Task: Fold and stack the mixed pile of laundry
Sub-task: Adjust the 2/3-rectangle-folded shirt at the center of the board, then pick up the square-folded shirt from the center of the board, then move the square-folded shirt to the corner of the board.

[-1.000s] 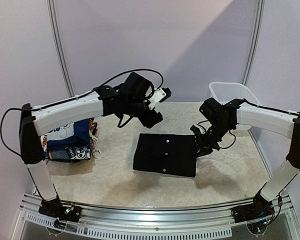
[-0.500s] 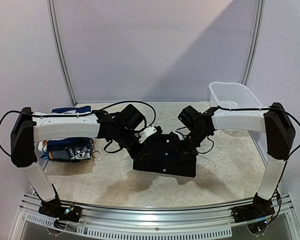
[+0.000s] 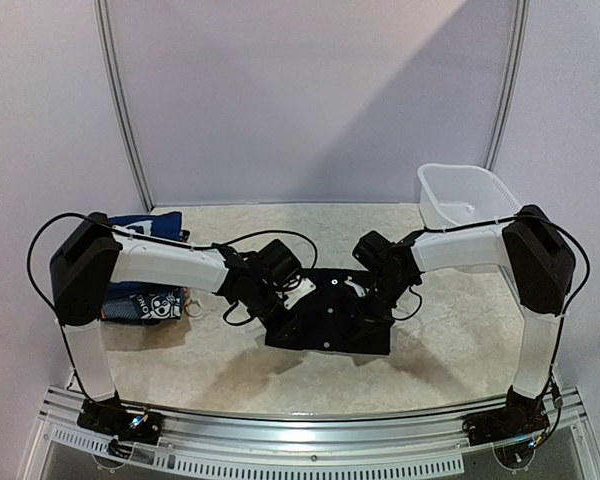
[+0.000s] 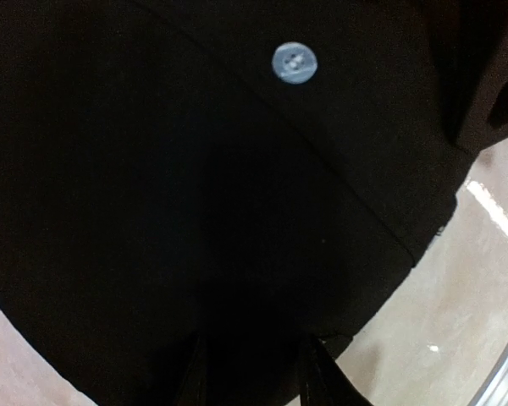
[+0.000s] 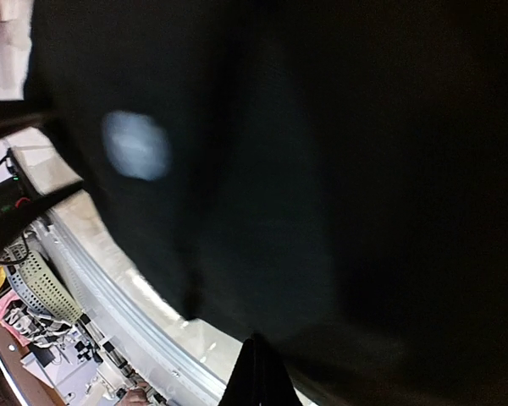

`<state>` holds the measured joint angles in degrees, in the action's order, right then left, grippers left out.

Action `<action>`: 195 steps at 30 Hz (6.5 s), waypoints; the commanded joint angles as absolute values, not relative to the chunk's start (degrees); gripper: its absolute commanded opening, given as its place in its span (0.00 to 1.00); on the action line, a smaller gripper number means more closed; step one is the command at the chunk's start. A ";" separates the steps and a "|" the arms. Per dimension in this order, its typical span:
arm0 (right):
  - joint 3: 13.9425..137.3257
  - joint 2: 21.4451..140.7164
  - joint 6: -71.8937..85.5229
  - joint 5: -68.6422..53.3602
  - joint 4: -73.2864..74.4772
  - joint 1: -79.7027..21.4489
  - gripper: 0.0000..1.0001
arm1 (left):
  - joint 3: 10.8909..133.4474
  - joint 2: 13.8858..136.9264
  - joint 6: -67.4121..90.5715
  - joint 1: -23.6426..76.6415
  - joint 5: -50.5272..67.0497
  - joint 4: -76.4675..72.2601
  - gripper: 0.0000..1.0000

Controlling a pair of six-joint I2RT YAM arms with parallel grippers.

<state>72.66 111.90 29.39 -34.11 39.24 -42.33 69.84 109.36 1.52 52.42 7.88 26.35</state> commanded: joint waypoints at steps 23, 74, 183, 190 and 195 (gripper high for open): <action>88.37 107.79 26.66 -23.81 54.95 -36.04 0.00 | 74.03 97.79 12.69 49.54 -13.34 24.47 1.00; 104.08 131.73 22.05 -26.90 55.36 -24.68 0.00 | 72.65 104.57 28.48 68.52 -4.85 30.71 0.66; 59.72 69.81 30.33 -18.86 51.89 -27.21 0.51 | 61.61 76.31 28.08 49.48 -2.58 46.18 0.00; 59.18 71.63 29.88 -20.23 50.01 -27.24 0.51 | 62.72 69.24 25.14 49.51 -5.25 53.79 0.00; 59.71 73.36 29.88 -21.19 48.81 -27.24 0.51 | 65.71 66.87 22.60 49.48 -8.03 61.21 0.00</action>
<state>59.81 71.99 30.61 -19.86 50.76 -26.96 62.52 68.77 25.78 48.93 -4.38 53.67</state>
